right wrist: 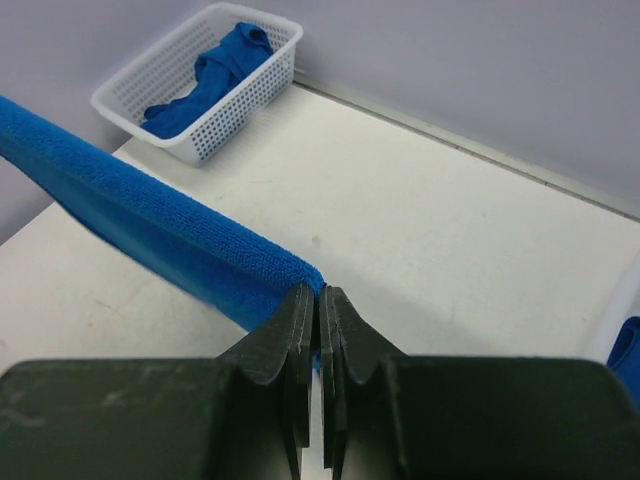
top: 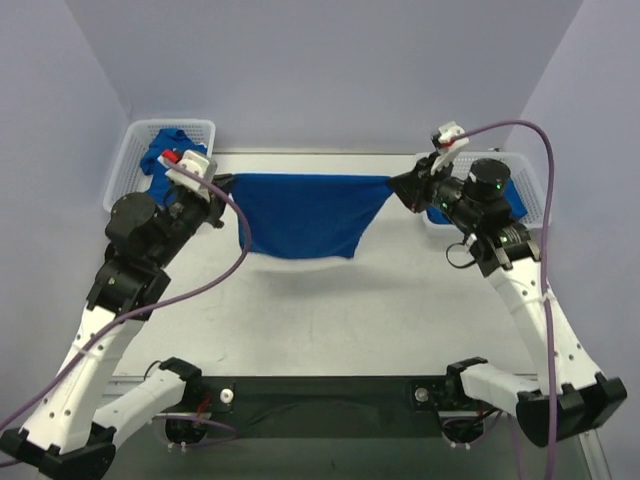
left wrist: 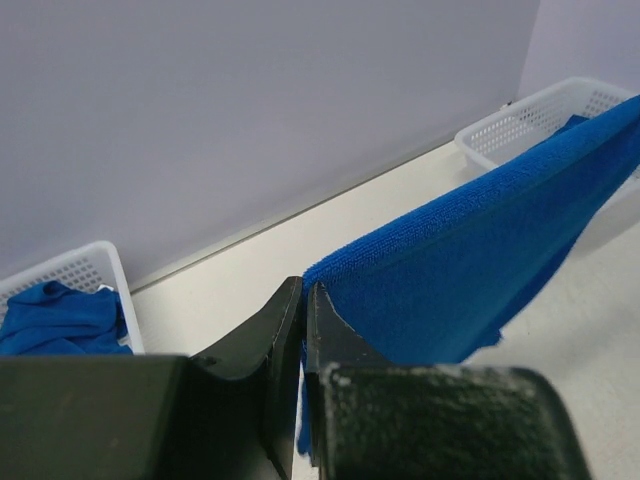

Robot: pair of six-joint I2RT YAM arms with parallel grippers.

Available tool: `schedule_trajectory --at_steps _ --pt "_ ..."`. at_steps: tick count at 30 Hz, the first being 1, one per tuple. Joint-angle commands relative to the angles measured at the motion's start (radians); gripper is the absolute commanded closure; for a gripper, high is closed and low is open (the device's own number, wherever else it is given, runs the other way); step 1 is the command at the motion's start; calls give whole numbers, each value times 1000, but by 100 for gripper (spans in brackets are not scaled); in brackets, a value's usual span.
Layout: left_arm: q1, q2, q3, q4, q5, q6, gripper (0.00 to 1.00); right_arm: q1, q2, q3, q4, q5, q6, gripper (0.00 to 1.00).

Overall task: Fold and stack the towels
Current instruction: Fold the towel

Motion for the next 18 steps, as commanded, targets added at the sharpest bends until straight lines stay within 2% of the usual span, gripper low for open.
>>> schedule_trajectory --at_steps 1,5,9,11,15,18 --pt "-5 -66 -6 5 5 -1 100 7 -100 -26 11 -15 -37 100" --pt "-5 -71 2 -63 31 -33 100 15 -159 -36 -34 -20 -30 100" --pt "-3 -1 -76 -63 14 -91 100 15 -96 -45 -44 20 1 100" --pt "6 86 -107 -22 3 -128 100 12 -40 -48 -53 69 25 100" --pt "69 304 -188 110 12 -200 100 7 201 -36 -34 126 47 100" --pt "106 589 -135 224 2 -216 100 2 387 9 27 167 32 100"
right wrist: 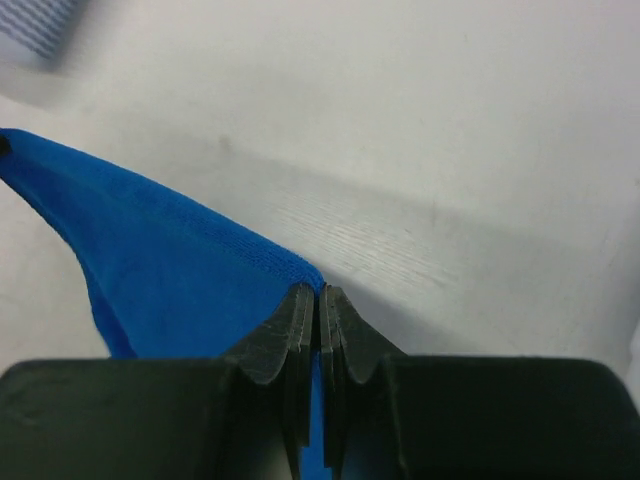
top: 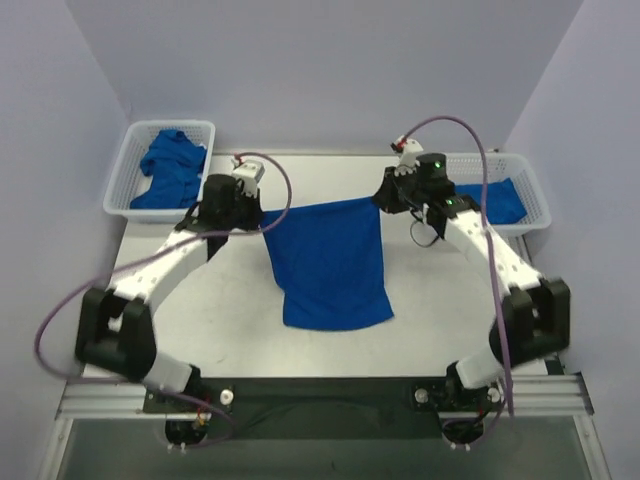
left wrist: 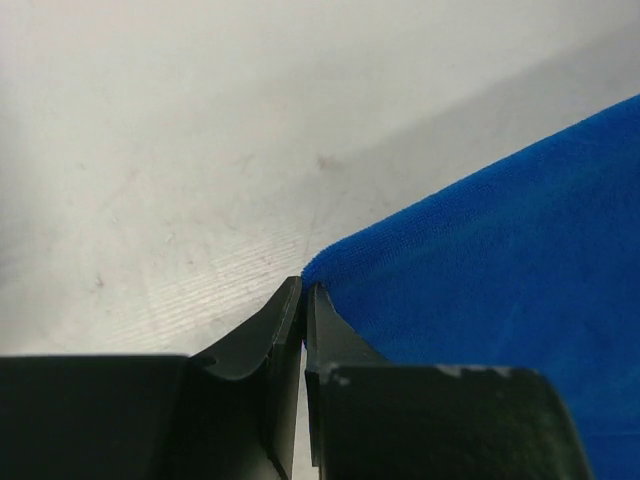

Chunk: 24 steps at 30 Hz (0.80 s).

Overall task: Fold and stack the towels
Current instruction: Fold the towel

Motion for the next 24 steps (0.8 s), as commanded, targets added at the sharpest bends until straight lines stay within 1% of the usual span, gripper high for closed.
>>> schedule_trajectory --at_steps 1,2,3,4,5,8,13,18,24 --pt "46 244 65 133 -11 -61 100 -13 191 58 71 100 -4 100" --pt "58 300 102 171 -7 -69 100 -16 272 75 90 111 -16 100" --pt "63 353 146 170 -5 -73 100 -17 308 90 107 126 -16 100" --pt "66 440 217 166 4 -78 100 -20 341 125 134 137 -16 100" --pt "69 476 252 162 10 -83 100 -23 398 144 142 143 -15 100" --pt "71 551 314 181 21 -90 100 -29 461 200 152 151 -19 100" --pt "71 548 306 227 23 -81 100 -36 495 234 162 134 -32 100" --pt "71 511 268 256 26 -69 100 -46 503 225 165 143 -35 100" --pt "72 456 224 228 26 -76 100 -48 467 179 161 126 -41 100"
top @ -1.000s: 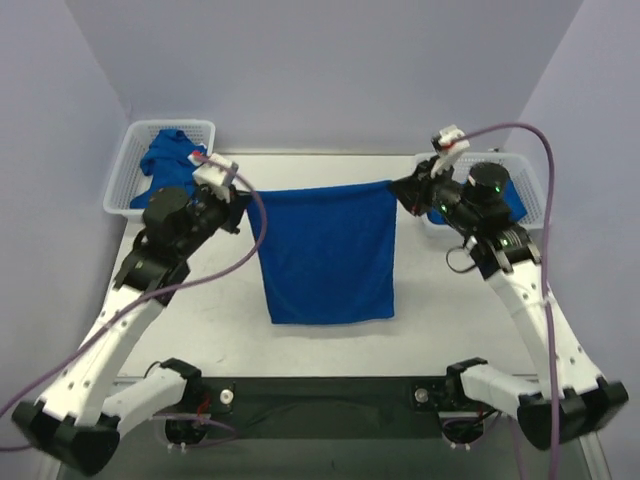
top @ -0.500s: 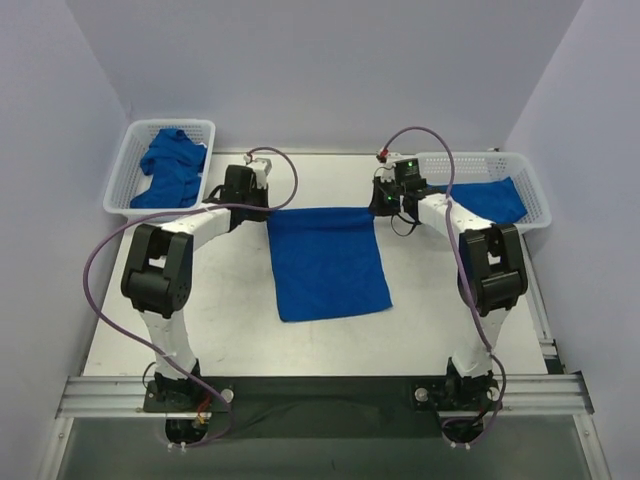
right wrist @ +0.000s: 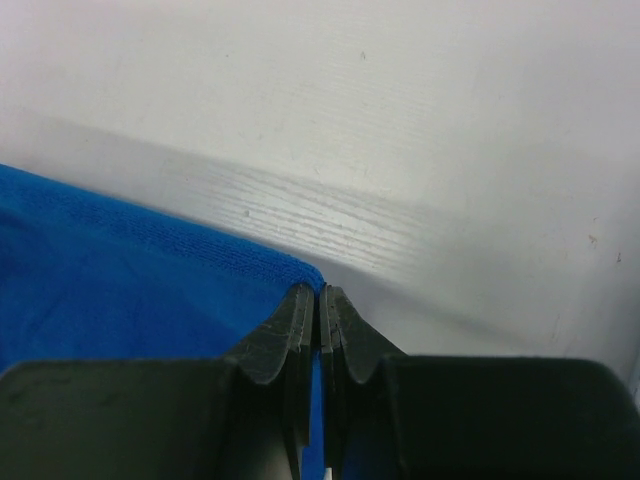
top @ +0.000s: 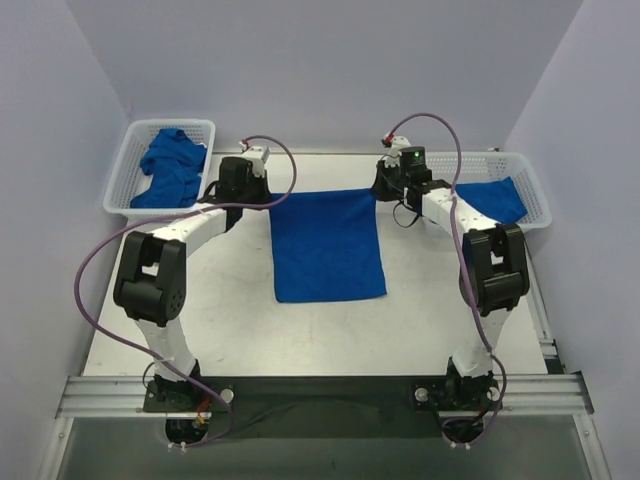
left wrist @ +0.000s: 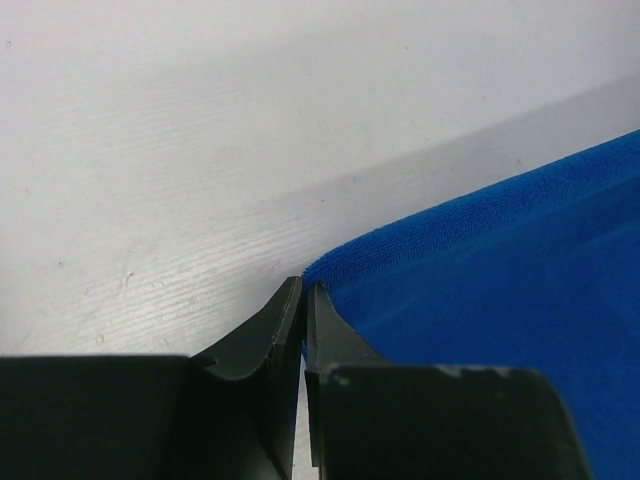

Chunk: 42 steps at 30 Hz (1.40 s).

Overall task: Fold and stack the towels
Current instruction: Fold the towel

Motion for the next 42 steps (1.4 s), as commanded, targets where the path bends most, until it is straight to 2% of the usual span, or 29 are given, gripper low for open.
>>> schedule_trajectory --at_steps 1,14,21,25,33,42 --pt "8 -94 -38 38 21 -6 100 -9 -56 -48 9 5 -22 100" --pt "6 -236 -172 -182 148 -142 100 -9 -185 -200 -66 1 44 100" --pt "-2 -349 -232 -245 177 -202 100 -9 -271 -252 -105 -33 104 100" --pt "-17 -401 -316 -257 203 -250 100 -3 -331 -345 -120 -47 165 100" --pt "-80 -389 -439 -271 213 -273 100 11 -356 -510 -151 -67 277 100" --pt "-83 -300 -441 -298 134 -277 100 17 -268 -533 -152 -44 296 100"
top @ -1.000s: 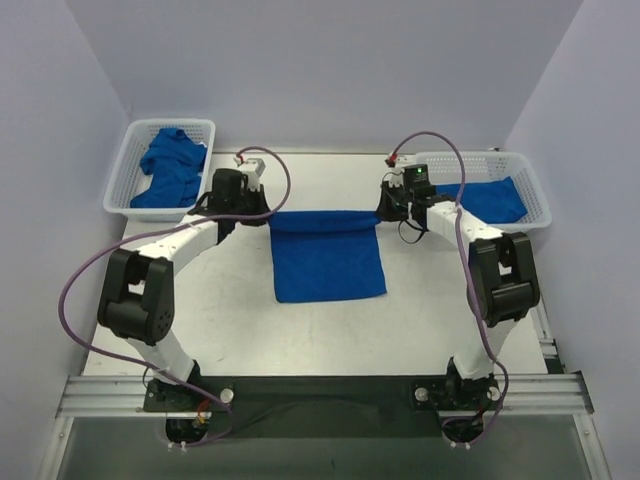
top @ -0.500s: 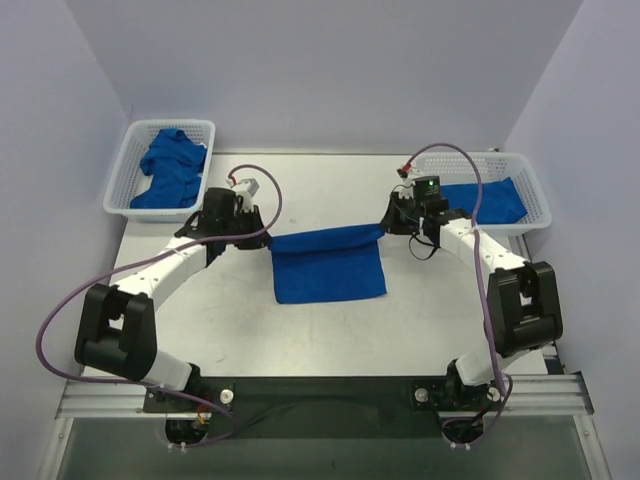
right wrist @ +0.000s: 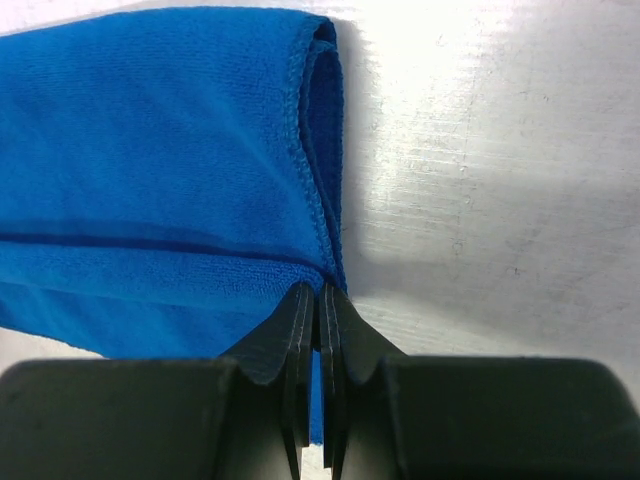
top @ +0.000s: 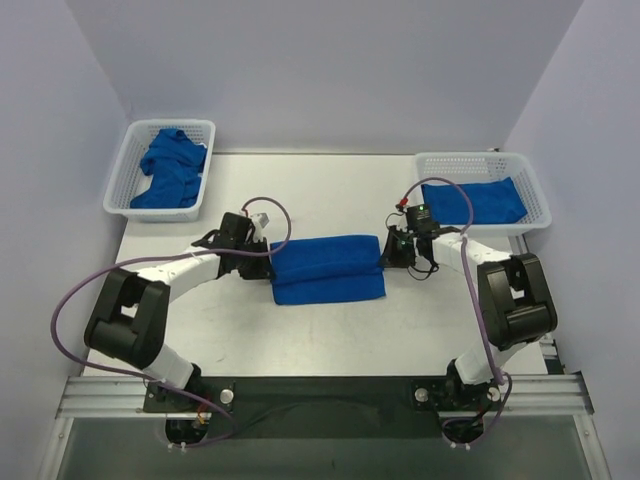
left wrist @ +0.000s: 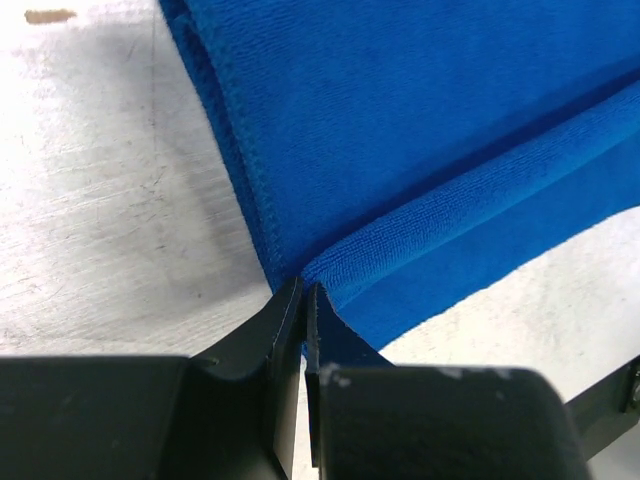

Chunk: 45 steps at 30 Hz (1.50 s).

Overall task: Fold and stack the towels
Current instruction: Fold the towel

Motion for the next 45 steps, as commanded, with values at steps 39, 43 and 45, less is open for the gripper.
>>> schedule_trajectory --at_steps 39,43,45 --pt "-22 -66 49 -231 -5 7 42 80 -151 -85 -202 67 -20 62" --pt "-47 -200 40 -251 15 -19 18 119 -287 -27 -285 50 -60 47" --pt "-59 -253 51 -252 6 -33 18 143 -315 3 -313 50 -74 46"
